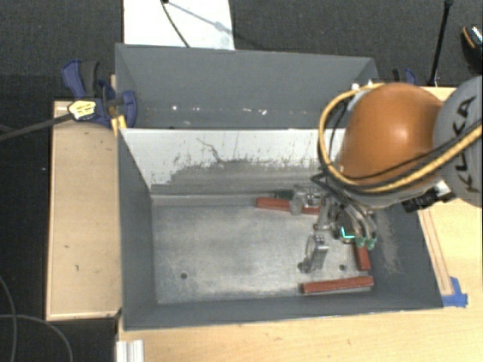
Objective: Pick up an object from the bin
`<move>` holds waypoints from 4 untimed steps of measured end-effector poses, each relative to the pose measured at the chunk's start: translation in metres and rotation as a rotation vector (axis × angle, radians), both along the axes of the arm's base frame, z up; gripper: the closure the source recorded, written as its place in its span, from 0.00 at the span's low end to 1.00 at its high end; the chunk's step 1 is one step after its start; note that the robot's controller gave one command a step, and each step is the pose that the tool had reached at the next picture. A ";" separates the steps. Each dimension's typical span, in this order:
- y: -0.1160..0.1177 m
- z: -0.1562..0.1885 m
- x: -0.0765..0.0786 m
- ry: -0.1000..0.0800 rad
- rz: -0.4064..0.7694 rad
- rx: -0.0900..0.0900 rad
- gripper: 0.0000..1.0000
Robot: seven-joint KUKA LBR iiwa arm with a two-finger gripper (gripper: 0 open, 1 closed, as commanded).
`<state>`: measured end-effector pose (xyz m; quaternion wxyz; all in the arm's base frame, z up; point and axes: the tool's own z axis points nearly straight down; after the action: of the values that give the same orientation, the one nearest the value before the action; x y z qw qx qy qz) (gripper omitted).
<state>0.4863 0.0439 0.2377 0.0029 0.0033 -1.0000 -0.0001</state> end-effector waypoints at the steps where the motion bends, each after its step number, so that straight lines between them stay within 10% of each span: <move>1: -0.053 -0.094 0.052 -0.003 -0.027 -0.001 0.00; 2: -0.094 -0.161 0.098 -0.008 -0.125 -0.001 0.00; 4: -0.074 -0.167 0.107 -0.015 -0.240 0.001 0.00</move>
Offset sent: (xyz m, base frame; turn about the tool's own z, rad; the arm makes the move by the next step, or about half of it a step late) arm 0.0515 -0.0505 -0.0903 0.0221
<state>0.5931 -0.0298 0.0710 -0.0046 -0.1163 -0.9932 -0.0008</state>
